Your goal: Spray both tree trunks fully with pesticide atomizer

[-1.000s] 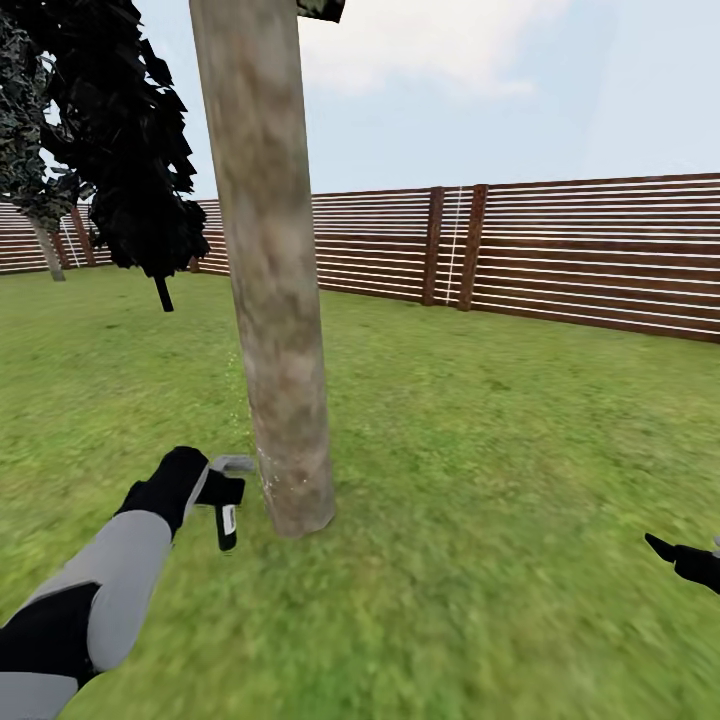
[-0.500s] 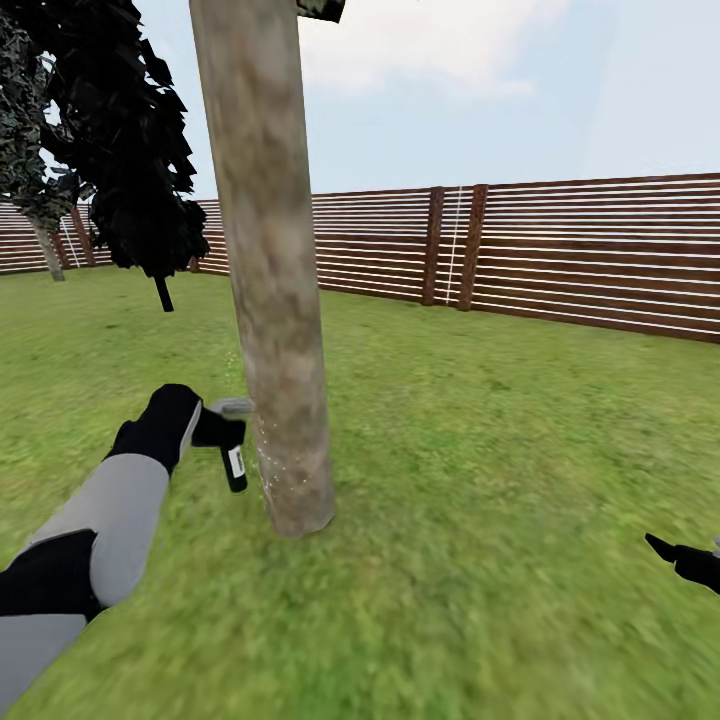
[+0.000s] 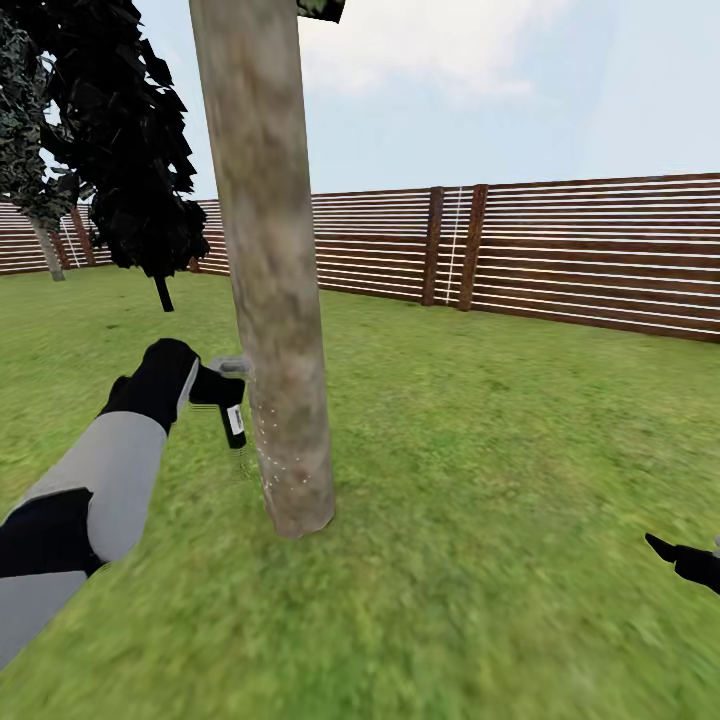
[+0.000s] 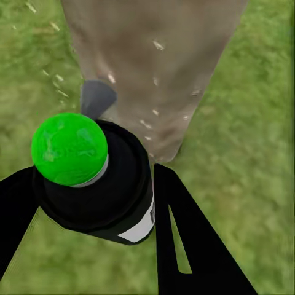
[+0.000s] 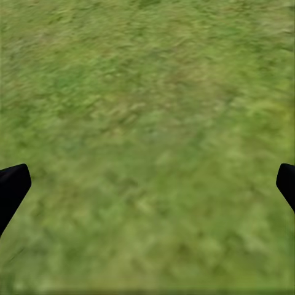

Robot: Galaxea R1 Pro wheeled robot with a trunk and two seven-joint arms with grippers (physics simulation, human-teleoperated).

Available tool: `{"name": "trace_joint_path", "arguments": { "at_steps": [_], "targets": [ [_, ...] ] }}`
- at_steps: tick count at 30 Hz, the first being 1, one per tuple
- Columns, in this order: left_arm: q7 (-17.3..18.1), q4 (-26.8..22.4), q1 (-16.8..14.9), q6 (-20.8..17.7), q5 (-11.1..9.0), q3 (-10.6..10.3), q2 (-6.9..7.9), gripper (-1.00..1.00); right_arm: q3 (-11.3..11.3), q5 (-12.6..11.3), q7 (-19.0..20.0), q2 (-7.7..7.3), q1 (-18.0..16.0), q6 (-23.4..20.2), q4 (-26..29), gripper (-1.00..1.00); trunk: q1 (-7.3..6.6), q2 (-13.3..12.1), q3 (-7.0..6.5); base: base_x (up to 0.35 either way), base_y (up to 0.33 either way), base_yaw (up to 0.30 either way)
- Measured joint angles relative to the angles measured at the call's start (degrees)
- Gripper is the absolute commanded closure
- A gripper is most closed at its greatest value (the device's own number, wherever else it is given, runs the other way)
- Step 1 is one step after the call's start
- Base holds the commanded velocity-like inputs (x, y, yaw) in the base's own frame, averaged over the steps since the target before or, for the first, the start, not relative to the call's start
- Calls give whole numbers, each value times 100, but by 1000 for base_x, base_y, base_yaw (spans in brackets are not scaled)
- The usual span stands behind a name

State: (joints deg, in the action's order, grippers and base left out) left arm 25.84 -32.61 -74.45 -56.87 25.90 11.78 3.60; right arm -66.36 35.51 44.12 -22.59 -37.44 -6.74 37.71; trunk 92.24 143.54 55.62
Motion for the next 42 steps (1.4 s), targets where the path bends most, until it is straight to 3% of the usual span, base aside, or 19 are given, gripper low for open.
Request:
{"name": "trace_joint_path", "arguments": {
  "at_steps": [4, 11, 15, 18, 21, 26, 29, 34, 42],
  "targets": [
    [0, 24, -280, -13, -6, 0, 0, 100, -8, 0, 0, 0, 0, -1, -1, -100, 0, 0, 0, 0, 0, 0],
    [0, 166, -426, -16, 4, -29, 2, 100, -9, 0, 0, 0, 0, 0, -2, -100, 1, -1, 1, 0, 0, 0],
    [0, 889, -427, 6, 33, -350, 211, 100, -9, 0, 0, 0, 0, 0, -1, -100, 1, -1, 1, 0, 0, 0],
    [0, 1271, -413, 25, 22, -398, 347, 100, -9, 0, 0, 0, 0, 1, 0, -100, 1, -1, 1, 0, 0, 0],
    [-7, 1642, -391, 140, 5, -404, 366, 100, -16, -5, -10, 0, 0, 18, -19, -100, 1, -1, 1, 0, 0, 0],
    [-32, 2537, -356, 866, 2, -405, 395, 100, -17, -8, -17, 1, 0, 30, -34, -100, 1, -1, 1, 0, 0, 0],
    [-44, 2709, -38, 1320, 11, -413, 383, 100, -17, -8, -18, 0, 0, 31, -34, -100, 1, -1, 1, 0, 0, 0],
    [-52, 2729, 774, 1964, 9, -414, 372, 100, -17, -8, -11, 1, 0, 32, -35, -100, 1, -1, 2, 0, 0, 0],
    [-44, 2730, 1186, 2064, -22, -387, 372, 100, -26, 0, 0, 0, 0, 13, -18, -100, 0, 0, 0, 0, -31, 137]
  ]
}}
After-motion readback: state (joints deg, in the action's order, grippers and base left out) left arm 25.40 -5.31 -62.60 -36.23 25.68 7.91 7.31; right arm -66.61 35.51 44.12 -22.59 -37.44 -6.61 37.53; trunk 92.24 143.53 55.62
